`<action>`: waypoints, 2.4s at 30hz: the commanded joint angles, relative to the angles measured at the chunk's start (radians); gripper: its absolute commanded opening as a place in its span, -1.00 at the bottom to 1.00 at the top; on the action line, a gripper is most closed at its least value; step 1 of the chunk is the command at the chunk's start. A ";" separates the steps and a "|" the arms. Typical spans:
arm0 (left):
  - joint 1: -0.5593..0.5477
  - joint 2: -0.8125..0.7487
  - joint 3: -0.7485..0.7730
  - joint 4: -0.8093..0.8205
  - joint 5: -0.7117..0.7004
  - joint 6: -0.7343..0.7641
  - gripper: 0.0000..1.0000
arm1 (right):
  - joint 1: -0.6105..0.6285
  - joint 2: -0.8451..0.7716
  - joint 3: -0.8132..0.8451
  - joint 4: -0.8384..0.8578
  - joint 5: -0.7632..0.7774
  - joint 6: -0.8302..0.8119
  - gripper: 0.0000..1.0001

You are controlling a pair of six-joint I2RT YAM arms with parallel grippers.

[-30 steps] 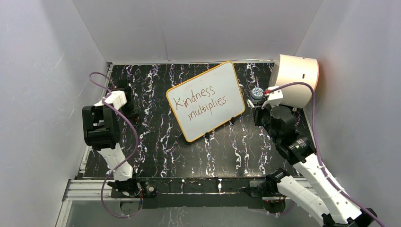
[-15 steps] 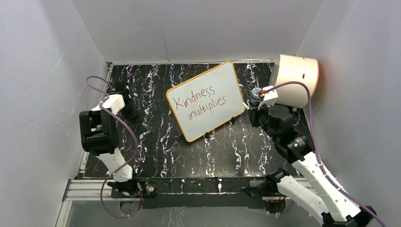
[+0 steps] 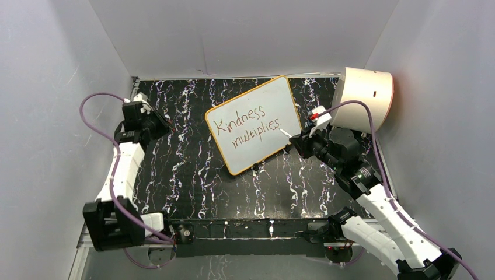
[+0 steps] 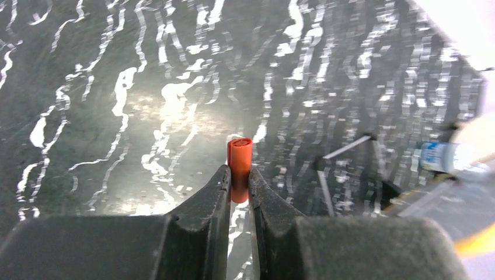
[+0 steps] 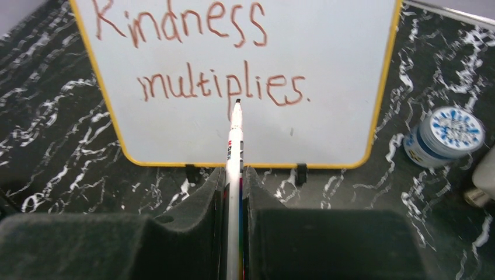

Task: Write a sentence on the whiteboard
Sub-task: Close the whiteboard marker at the center of the board.

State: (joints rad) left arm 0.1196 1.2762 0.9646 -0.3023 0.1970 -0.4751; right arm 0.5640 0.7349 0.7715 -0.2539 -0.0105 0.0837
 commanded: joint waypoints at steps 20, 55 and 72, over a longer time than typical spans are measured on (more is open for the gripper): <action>-0.366 -0.302 0.020 0.257 0.092 -0.304 -1.00 | 0.142 0.062 -0.182 0.690 -0.078 0.079 -1.00; -0.663 -0.190 -0.035 0.431 -0.146 -0.620 -1.00 | 0.440 0.320 -0.242 1.178 0.225 -0.050 -1.00; -0.675 -0.175 -0.038 0.453 -0.122 -0.616 -1.00 | 0.443 0.351 -0.239 1.180 0.255 -0.052 -1.00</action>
State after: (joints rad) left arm -0.5495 1.1099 0.9245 0.1265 0.0681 -1.0939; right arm 1.0019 1.0893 0.5251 0.8413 0.2142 0.0479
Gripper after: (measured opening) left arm 0.125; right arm 0.197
